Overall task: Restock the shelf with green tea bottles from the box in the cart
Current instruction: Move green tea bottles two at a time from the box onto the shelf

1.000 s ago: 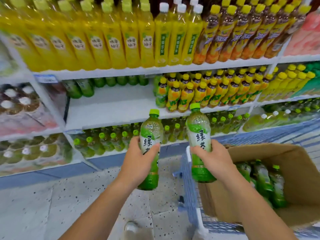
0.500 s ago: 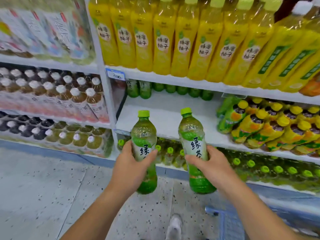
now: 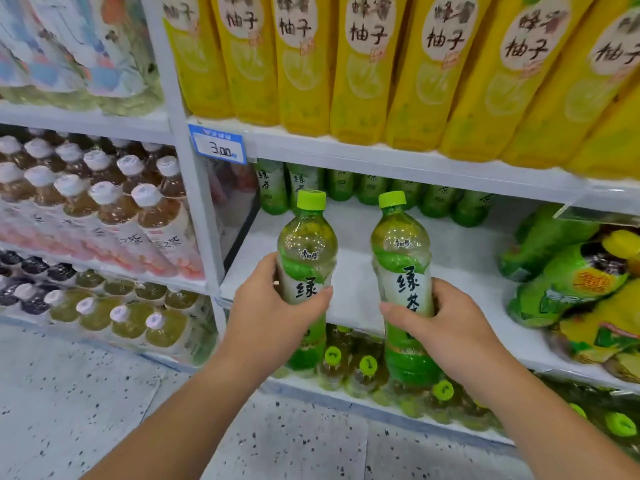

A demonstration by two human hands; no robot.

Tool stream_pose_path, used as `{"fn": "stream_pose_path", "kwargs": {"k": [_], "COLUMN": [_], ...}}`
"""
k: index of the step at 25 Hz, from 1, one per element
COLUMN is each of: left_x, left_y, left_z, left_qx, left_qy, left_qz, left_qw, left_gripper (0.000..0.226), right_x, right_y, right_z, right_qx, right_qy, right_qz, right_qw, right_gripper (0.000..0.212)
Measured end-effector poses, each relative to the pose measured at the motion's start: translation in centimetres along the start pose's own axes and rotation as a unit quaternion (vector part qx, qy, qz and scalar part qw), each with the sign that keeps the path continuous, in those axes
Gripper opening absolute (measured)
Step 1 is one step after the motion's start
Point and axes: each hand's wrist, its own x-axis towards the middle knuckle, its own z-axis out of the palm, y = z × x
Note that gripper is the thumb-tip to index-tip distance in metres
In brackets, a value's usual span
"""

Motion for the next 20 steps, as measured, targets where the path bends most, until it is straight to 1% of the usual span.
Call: {"fn": "stream_pose_path", "kwargs": {"k": [4, 8, 11, 15, 17, 20], "left_x": [3.8, 6.6, 8.9, 10.7, 11.3, 11.6], "left_y": [-2.3, -3.6, -4.6, -5.4, -5.8, -7.1], "left_z": [2.2, 3.5, 4.5, 6.4, 6.9, 6.7], "left_qx": [0.008, 0.021, 0.008, -0.056, -0.080, -0.074], "left_qy": [-0.003, -0.004, -0.010, -0.001, 0.000, -0.036], "left_qz": [0.051, 0.099, 0.122, 0.139, 0.150, 0.142], "left_qw": [0.999, 0.995, 0.992, 0.989, 0.985, 0.986], "left_gripper": [0.033, 0.038, 0.045, 0.049, 0.051, 0.051], "right_x": [3.6, 6.6, 8.6, 10.1, 10.7, 10.7], "right_y": [2.4, 3.6, 4.1, 4.9, 5.4, 6.0], "right_z": [1.3, 2.5, 3.2, 4.9, 5.5, 5.5], "right_qx": [0.009, 0.031, 0.049, 0.085, 0.086, 0.071], "right_qy": [0.044, 0.086, 0.092, 0.100, 0.106, 0.086], "right_qz": [-0.046, -0.064, -0.077, -0.099, -0.112, -0.114], "right_qw": [0.998, 0.994, 0.992, 0.986, 0.984, 0.987], "right_gripper": [0.030, 0.036, 0.040, 0.046, 0.048, 0.052]}}
